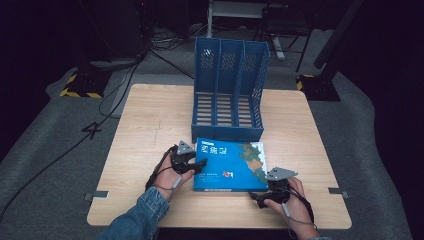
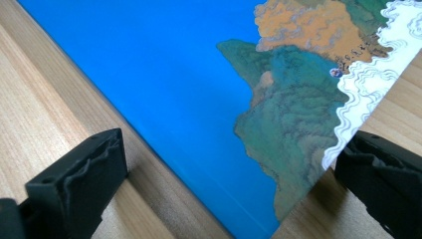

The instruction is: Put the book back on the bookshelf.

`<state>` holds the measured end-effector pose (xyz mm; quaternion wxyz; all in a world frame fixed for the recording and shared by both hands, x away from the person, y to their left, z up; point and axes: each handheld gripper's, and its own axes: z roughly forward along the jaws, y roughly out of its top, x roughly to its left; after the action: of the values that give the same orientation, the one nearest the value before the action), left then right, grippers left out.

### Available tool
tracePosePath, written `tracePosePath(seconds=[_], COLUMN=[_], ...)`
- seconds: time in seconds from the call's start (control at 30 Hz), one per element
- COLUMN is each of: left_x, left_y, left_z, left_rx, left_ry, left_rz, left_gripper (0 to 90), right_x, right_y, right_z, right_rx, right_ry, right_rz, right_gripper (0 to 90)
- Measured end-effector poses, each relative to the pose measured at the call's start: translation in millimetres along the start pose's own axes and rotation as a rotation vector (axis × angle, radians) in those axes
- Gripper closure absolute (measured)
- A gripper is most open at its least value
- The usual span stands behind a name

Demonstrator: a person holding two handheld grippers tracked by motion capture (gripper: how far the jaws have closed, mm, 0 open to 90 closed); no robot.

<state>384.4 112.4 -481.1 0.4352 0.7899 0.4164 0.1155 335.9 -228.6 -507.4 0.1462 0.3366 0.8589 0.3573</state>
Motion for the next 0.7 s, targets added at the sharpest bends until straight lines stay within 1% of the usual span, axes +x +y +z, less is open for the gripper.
tracePosePath(seconds=[0.07, 0.1, 0.13, 0.17, 0.2, 0.23, 0.27, 0.37, 0.4, 0.43, 0.47, 0.5, 0.57, 0.63, 0.67, 0.7], left_x=[0.9, 0.9, 1.1, -0.1, -0.1, -2.5, -2.8, -1.4, -1.4, -0.3, 1.3, 1.5, -0.5, -1.1, -0.1, 2.0], left_y=[1.1, 1.1, 1.4, 1.7, 1.7, 2.1, 2.3, 2.9, 2.9, 2.6, 2.0, 1.2, 0.7, 2.0, 2.2, 1.7], left_z=[-3.8, -3.8, -5.4, -7.7, -7.7, -9.6, -10.3, -14.2, -14.2, -15.3, -16.3, -17.2, -17.6, -17.4, -16.1, -13.8], left_rx=[-0.019, -0.019, -0.025, -0.026, -0.026, -0.009, -0.005, 0.001, 0.001, 0.003, 0.009, 0.014, 0.012, 0.015, 0.021, 0.020], left_ry=[-0.014, -0.014, -0.025, -0.037, -0.037, -0.040, -0.041, -0.081, -0.081, -0.103, -0.119, -0.123, -0.108, -0.105, -0.107, -0.120], left_rz=[-0.007, -0.007, -0.010, -0.033, -0.033, -0.061, -0.062, -0.110, -0.110, -0.131, -0.139, -0.128, -0.086, -0.059, -0.051, -0.045], left_gripper=[58.3, 60.3, 62.1, 64.0, 65.0, 65.9, 66.5, 70.3, 71.0, 71.0, 71.4, 71.5, 71.2, 71.6, 71.6, 70.6], right_x=[0.1, 0.1, 0.1, 0.1, 0.1, 0.1, 0.1, -0.1, 0.0, 0.0, -0.1, -0.4, -0.4, -0.5, -0.5, -0.5], right_y=[0.0, 0.0, 0.0, 0.0, 0.0, 0.0, 0.0, 0.1, 0.1, 0.1, 0.1, 0.0, 0.0, 0.1, 0.1, 0.1], right_z=[0.0, 0.0, 0.0, 0.0, 0.0, 0.0, 0.0, 0.1, 0.1, 0.1, 0.1, 0.1, 0.1, 0.1, 0.1, 0.1], right_rx=[0.000, 0.000, 0.000, 0.000, 0.000, 0.001, 0.001, 0.002, 0.002, 0.002, 0.002, 0.002, 0.002, 0.002, 0.002, 0.002], right_ry=[0.000, 0.000, 0.000, 0.000, 0.000, 0.000, 0.000, -0.003, -0.005, -0.005, -0.007, -0.009, -0.009, -0.009, -0.008, -0.008], right_rz=[0.000, 0.000, 0.000, 0.000, 0.001, 0.002, 0.003, 0.007, 0.009, 0.009, 0.011, 0.009, 0.009, 0.009, 0.010, 0.010], right_gripper=[0.0, 0.0, 0.0, 0.0, 0.0, 0.0, 0.0, 0.0, 0.0, 0.0, 0.0, 0.0, 0.0, 0.0, 0.0, 0.0])
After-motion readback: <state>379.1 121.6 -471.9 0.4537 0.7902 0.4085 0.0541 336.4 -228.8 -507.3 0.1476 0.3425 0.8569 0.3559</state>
